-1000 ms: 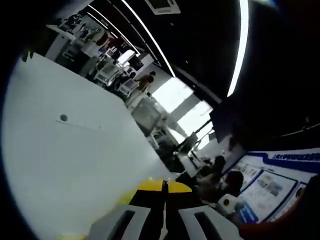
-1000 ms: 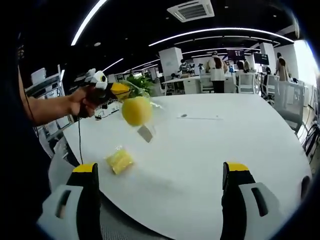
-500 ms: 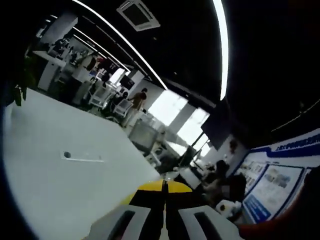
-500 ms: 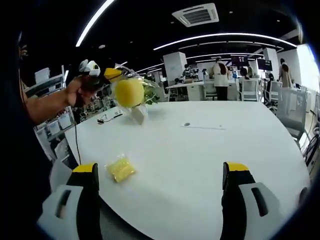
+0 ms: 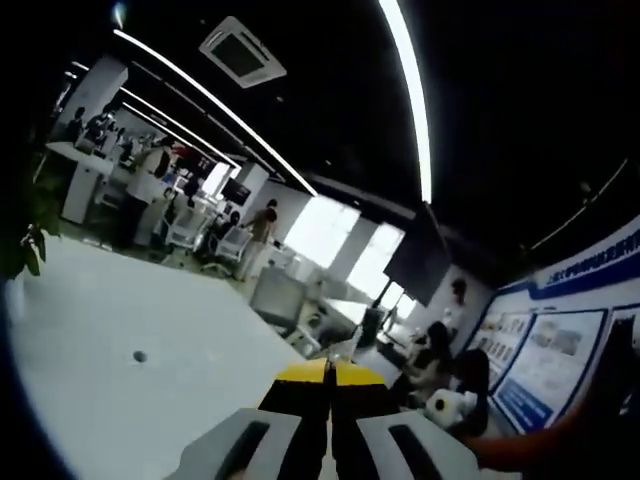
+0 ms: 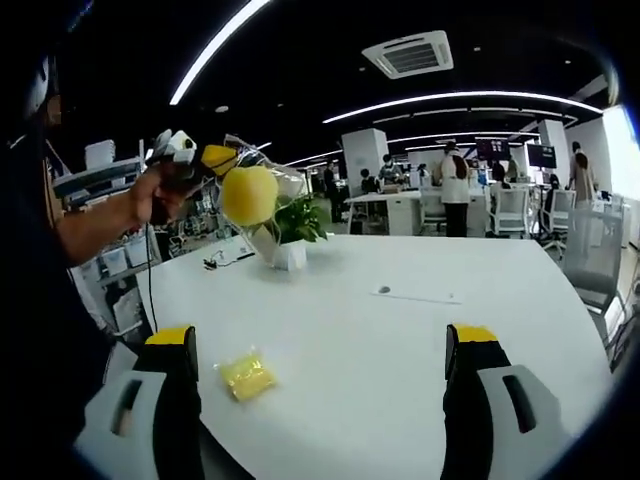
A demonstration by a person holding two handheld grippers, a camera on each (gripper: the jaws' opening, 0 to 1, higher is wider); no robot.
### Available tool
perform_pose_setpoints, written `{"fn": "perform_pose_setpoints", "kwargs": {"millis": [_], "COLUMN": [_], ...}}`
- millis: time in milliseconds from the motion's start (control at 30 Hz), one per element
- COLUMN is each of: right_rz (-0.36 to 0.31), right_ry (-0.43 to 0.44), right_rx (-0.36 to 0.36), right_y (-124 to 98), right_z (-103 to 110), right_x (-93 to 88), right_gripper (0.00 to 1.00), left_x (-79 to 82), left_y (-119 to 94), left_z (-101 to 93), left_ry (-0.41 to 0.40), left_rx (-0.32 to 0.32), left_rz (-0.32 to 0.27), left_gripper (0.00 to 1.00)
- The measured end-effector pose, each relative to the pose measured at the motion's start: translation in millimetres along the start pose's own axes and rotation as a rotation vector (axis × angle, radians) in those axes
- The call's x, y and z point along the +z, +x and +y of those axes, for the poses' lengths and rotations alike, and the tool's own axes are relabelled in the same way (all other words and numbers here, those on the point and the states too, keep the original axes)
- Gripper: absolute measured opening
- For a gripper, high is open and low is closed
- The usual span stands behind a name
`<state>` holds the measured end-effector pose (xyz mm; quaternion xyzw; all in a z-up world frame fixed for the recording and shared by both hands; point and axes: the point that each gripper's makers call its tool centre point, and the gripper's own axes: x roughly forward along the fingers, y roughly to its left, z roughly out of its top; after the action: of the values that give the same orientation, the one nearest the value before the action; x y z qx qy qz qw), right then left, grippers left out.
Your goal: Compare the silicone blocks by pressing each to a similar depth, holding the contact briefly, and releasing to observe deformation and rebound differences across the visible hardness samples.
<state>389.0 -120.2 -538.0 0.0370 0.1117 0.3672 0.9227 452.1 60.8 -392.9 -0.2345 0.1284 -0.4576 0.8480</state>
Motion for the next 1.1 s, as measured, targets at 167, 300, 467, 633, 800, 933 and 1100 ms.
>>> {"fn": "perform_pose_setpoints", "kwargs": {"millis": [167,300,467,633,800,933,1100], "right_rz": [-0.017,-0.039,-0.049,-0.065,-0.082,-0.071,-0.094], "right_ry": [-0.034,-0.050,-0.057,-0.050,-0.038,-0.067,-0.057], "right_rx": [0.013,0.037,0.103,0.175,0.268,0.317,0.369], "right_y": [5,10,20,33,48,60,71], "right_z": [1,4,15,29,45,59,71], "right_x": [11.1,27.5,44.2,59.3,75.0,81.7,94.1], "right_gripper": [0.96,0.96,0.96,0.96,0.96,0.96,0.96], "left_x": [3.3,5.4,7.5,10.4,12.6,13.4,16.0], "left_y": [-5,-10,-18,-25,-32,-34,-38], "left_z": [-1.5,-3.4,-11.0,-17.6,-22.8,-27.5,-33.1], "left_ry": [0.019,0.023,0.024,0.027,0.032,0.041,0.051], "left_rx": [0.006,0.013,0.014,0.013,0.012,0.003,-0.005], "left_rz": [-0.016,-0.026,-0.036,-0.044,-0.052,-0.050,-0.058], "left_gripper": [0.00,0.00,0.00,0.00,0.00,0.00,0.00]}}
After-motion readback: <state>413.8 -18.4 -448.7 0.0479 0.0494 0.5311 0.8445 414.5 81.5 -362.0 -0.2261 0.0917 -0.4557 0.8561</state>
